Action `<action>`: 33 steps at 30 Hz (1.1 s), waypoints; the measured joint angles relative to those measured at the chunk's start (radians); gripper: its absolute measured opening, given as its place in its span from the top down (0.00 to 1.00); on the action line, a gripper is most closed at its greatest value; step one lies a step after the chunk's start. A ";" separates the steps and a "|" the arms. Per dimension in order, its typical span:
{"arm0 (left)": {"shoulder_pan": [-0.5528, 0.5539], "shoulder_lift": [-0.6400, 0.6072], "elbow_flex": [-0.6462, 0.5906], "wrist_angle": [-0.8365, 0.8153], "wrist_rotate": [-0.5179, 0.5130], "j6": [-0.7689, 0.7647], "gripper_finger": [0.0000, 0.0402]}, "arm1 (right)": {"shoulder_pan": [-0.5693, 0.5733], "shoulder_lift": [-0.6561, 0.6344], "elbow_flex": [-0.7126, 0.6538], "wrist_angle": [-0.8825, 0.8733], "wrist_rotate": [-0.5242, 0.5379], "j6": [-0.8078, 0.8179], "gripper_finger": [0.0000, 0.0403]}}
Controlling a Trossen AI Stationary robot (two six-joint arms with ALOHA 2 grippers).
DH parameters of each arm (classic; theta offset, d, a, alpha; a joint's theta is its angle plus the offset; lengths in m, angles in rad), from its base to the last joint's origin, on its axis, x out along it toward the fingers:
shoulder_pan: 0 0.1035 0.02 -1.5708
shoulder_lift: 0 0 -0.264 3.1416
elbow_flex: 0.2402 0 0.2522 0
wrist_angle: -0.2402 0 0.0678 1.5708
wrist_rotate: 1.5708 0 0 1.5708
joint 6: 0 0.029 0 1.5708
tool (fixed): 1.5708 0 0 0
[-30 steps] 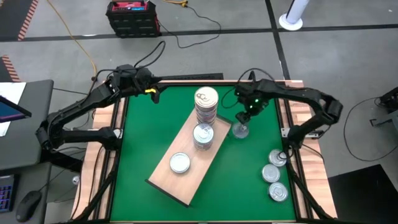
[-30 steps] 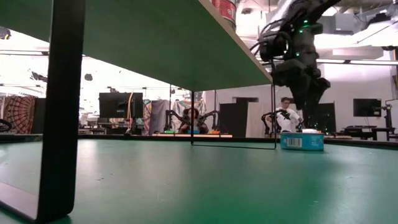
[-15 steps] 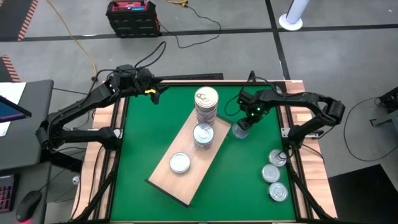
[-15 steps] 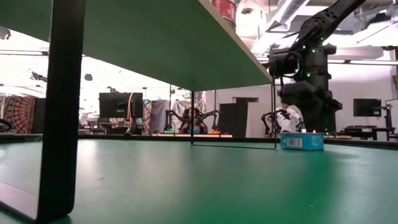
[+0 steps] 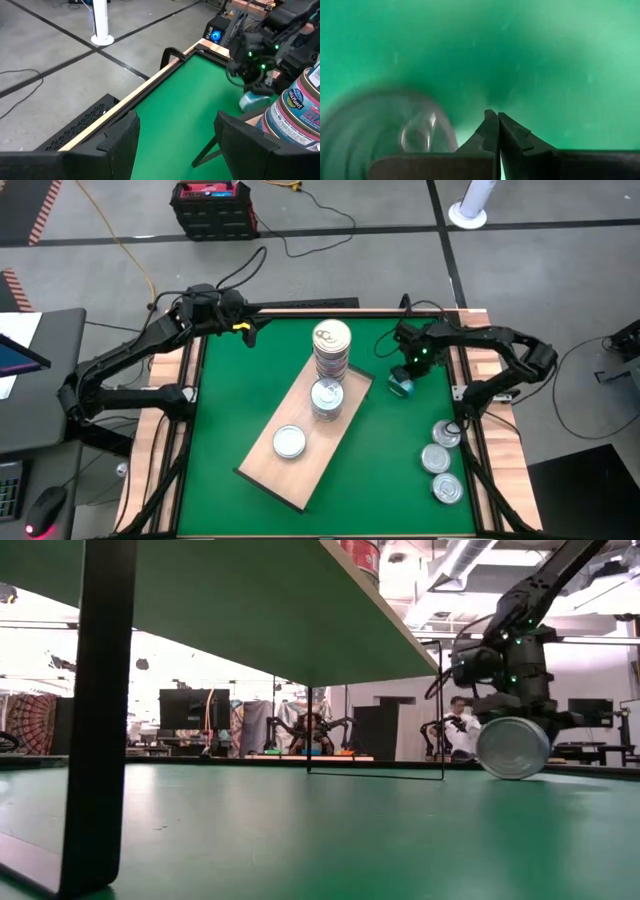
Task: Stack canned seafood by type on shelf
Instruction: Stack the yellow blue tuna can on top of the blue tuna can on the shelf
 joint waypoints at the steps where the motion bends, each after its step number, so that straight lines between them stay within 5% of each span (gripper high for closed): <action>1: 0.000 0.000 0.000 -0.001 0.000 -0.001 0.39 | -0.023 -0.005 0.003 -0.001 0.008 0.000 0.92; 7: -0.001 0.000 0.000 0.000 0.006 -0.005 0.39 | -0.129 -0.096 0.061 -0.112 0.027 -0.040 0.92; 13: -0.001 0.000 0.000 0.000 0.008 -0.011 0.39 | -0.080 -0.228 0.186 -0.259 0.027 -0.330 0.85; 17: -0.001 0.000 0.000 0.006 0.008 0.006 0.39 | 0.003 -0.280 0.234 -0.343 0.009 -0.458 0.70; 23: -0.001 0.000 0.000 0.016 0.017 0.006 0.39 | 0.148 -0.294 0.241 -0.376 -0.026 -0.483 0.29; 26: -0.001 0.000 0.000 0.016 0.022 0.006 0.39 | 0.223 -0.282 0.237 -0.376 0.039 -0.488 0.13; 30: -0.001 0.000 0.000 0.015 0.023 0.004 0.39 | 0.300 -0.264 0.173 -0.367 0.198 -0.506 0.05; 33: -0.001 0.000 0.000 0.015 0.023 -0.010 0.39 | 0.330 -0.263 0.111 -0.325 0.187 -0.513 0.06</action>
